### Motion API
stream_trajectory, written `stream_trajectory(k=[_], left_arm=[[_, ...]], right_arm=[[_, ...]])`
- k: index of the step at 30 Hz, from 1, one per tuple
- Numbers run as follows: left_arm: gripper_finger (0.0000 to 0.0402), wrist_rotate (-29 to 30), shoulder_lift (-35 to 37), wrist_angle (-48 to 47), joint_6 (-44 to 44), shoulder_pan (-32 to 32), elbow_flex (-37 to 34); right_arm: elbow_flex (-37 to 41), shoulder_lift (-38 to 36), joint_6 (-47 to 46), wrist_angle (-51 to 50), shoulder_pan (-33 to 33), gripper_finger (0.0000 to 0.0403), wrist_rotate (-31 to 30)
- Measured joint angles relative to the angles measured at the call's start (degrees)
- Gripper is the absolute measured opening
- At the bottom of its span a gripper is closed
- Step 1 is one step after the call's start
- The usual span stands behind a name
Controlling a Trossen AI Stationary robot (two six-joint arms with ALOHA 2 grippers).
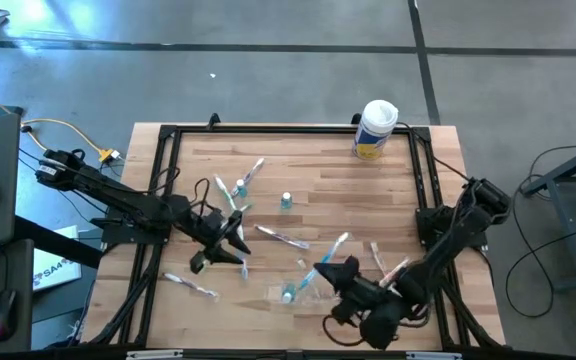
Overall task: Pick & Place toothbrushing station
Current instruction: Put the blue toothbrush into the transparent organizer
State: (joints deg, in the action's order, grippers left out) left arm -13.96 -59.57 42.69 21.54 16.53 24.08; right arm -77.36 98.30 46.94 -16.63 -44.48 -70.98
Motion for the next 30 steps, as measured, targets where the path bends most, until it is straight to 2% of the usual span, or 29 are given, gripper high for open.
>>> stream_trajectory(k=[2,4,19,25,30], left_arm=[[0.0149,-1.3,0.0,2.2,0.7,0.0,0.0],[0.0149,-1.8,0.0,3.1,2.5,0.0,0.0],[0.0149,2.0,0.0,3.9,10.2,0.0,0.0],[0.0149,3.2,0.0,4.3,10.5,0.0,0.0],[0.0149,8.3,-0.3,4.0,12.4,-0.1,0.0]], right_arm=[[-0.1,1.2,10.5,9.7,1.3,0.0024,-0.7],[-0.1,2.4,17.2,15.9,2.7,0.0023,1.1],[0.0,9.3,57.4,39.5,9.9,0.0025,18.6],[0.0,11.0,63.8,43.6,11.2,0.0025,24.1],[-0.1,11.0,64.3,44.3,12.3,0.0025,27.1]])
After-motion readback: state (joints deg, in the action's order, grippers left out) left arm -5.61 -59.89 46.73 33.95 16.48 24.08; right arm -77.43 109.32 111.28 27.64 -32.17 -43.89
